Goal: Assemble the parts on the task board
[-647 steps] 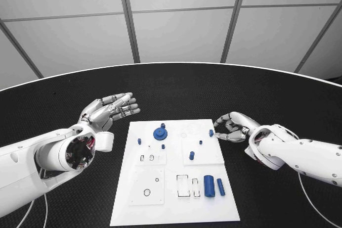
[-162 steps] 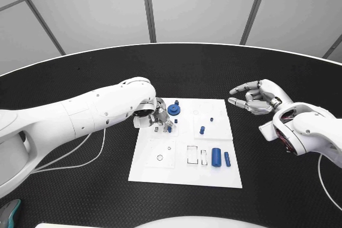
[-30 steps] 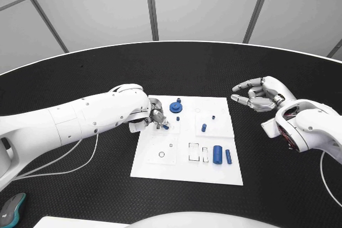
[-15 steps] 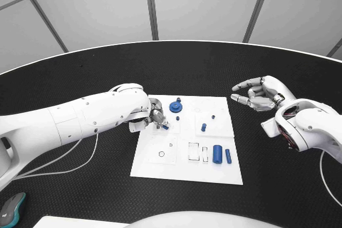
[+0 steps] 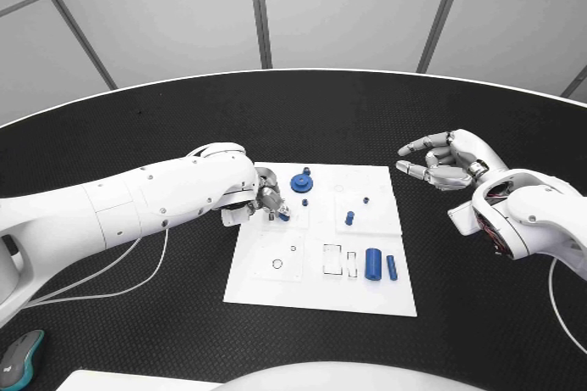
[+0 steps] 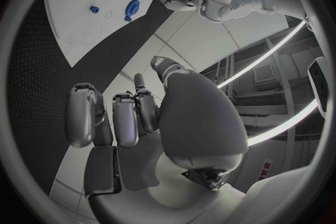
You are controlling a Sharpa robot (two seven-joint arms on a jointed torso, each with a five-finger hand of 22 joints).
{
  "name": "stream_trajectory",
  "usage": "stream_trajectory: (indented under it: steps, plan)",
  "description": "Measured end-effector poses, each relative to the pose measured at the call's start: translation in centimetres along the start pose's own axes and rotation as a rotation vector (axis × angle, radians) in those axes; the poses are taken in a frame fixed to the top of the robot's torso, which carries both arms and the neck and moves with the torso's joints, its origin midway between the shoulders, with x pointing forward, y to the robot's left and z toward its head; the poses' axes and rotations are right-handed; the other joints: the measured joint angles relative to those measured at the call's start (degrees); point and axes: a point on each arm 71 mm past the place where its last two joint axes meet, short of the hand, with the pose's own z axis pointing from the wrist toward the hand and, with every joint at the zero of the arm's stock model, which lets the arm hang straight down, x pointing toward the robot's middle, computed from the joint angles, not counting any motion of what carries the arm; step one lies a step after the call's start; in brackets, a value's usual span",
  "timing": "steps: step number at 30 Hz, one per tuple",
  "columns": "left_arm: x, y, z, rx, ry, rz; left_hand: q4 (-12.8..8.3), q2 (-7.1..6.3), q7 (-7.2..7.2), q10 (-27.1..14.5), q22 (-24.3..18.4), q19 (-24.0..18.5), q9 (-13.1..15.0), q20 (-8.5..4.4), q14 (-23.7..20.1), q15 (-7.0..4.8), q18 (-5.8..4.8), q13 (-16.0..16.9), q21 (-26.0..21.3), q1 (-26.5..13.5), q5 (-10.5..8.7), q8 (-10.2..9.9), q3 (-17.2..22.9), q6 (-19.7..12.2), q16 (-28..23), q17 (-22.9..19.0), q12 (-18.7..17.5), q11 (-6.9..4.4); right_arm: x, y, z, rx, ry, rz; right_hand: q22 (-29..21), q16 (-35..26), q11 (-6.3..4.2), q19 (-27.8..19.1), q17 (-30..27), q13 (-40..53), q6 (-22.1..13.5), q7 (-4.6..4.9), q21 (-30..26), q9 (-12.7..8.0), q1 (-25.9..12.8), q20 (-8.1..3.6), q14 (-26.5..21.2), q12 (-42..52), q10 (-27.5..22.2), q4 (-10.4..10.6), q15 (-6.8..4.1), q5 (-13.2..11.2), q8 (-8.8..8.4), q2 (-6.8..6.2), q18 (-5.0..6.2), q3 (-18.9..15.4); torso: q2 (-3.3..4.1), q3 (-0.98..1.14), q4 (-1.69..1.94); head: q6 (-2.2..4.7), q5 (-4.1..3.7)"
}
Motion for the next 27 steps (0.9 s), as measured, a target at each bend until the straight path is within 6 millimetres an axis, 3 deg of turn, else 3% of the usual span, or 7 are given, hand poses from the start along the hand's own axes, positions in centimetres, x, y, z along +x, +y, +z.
stream_trajectory:
  steps: [27]
  plan:
    - [-0.12, -0.39, -0.09, 0.013, -0.043, 0.02, 0.0, -0.03, 0.02, 0.5, 0.3, 0.2, 0.2, 0.2, 0.0, 0.0, 0.0, 0.6, 0.0, 0.0, -0.18, 0.1, 0.0, 0.0, 0.0, 0.0, 0.4, -0.03, 0.05, 0.01, 0.04, 0.0, 0.003, 0.0, 0.0, 0.0, 0.0, 0.0, 0.0, 0.0, 0.0, 0.0, 0.0, 0.0, -0.1, 0.0, 0.0, 0.0, 0.0, 0.0, 0.0, 0.0, -0.02, -0.14, 0.0, 0.0, 0.03, -0.01, -0.03, -0.17, -0.07]
